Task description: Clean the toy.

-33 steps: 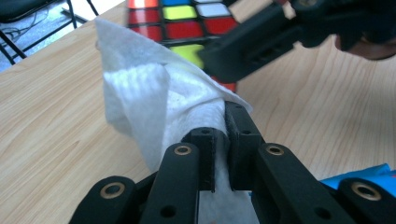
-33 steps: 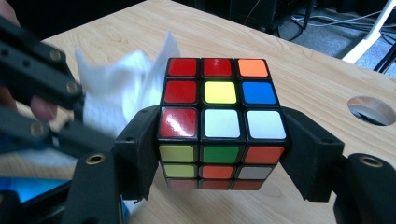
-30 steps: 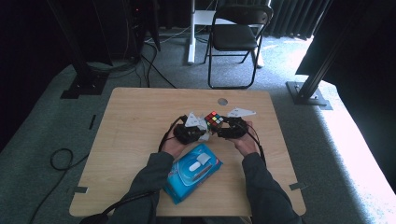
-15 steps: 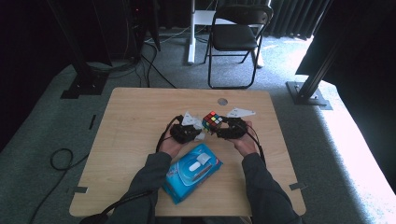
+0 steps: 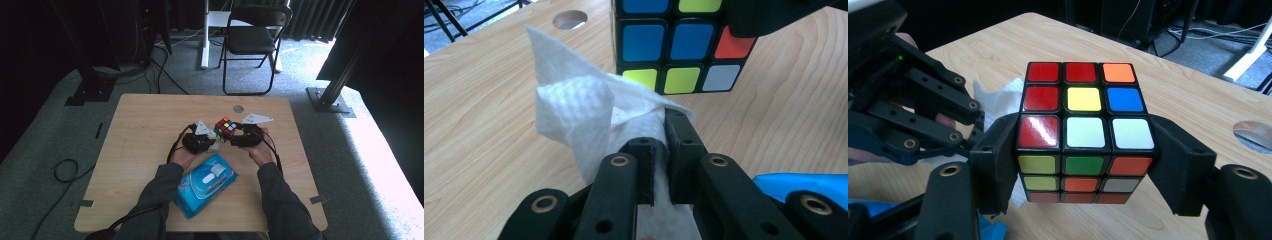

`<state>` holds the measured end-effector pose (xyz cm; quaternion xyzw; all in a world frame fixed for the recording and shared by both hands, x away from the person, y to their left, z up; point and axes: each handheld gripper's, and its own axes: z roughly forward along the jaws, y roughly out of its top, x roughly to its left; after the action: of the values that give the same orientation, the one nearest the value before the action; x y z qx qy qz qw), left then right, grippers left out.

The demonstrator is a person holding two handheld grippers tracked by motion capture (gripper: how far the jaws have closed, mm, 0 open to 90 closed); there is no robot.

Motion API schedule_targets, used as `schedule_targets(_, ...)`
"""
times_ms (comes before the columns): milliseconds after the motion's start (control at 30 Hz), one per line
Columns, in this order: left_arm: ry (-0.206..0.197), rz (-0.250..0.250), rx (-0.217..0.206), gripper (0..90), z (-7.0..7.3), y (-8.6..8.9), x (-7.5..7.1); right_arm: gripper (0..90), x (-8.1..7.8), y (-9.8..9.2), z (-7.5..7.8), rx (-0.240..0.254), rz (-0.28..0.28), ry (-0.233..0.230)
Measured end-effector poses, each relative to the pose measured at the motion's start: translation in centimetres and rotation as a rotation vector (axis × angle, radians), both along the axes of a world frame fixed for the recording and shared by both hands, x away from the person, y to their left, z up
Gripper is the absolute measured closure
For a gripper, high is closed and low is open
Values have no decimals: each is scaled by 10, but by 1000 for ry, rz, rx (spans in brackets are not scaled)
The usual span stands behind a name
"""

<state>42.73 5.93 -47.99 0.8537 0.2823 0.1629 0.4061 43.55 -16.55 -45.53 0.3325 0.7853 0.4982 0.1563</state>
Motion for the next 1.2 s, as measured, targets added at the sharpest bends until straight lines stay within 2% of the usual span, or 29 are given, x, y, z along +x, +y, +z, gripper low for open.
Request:
schedule_targets(433, -17, -12, 22, 836, 1, -8, -2, 345, 1, 9, 6, 9, 14, -6)
schedule_targets(600, -22, -13, 24, 834, 1, -9, -2, 345, 1, 9, 7, 36, 21, 0)
schedule_targets(1000, -49, -65, 7, 831, 2, -14, -7, 345, 1, 16, 12, 58, 41, -4)
schedule_targets(1200, -65, -92, 21, 828, 2, -16, -10, 345, 2, 15, 12, 58, 39, -3)
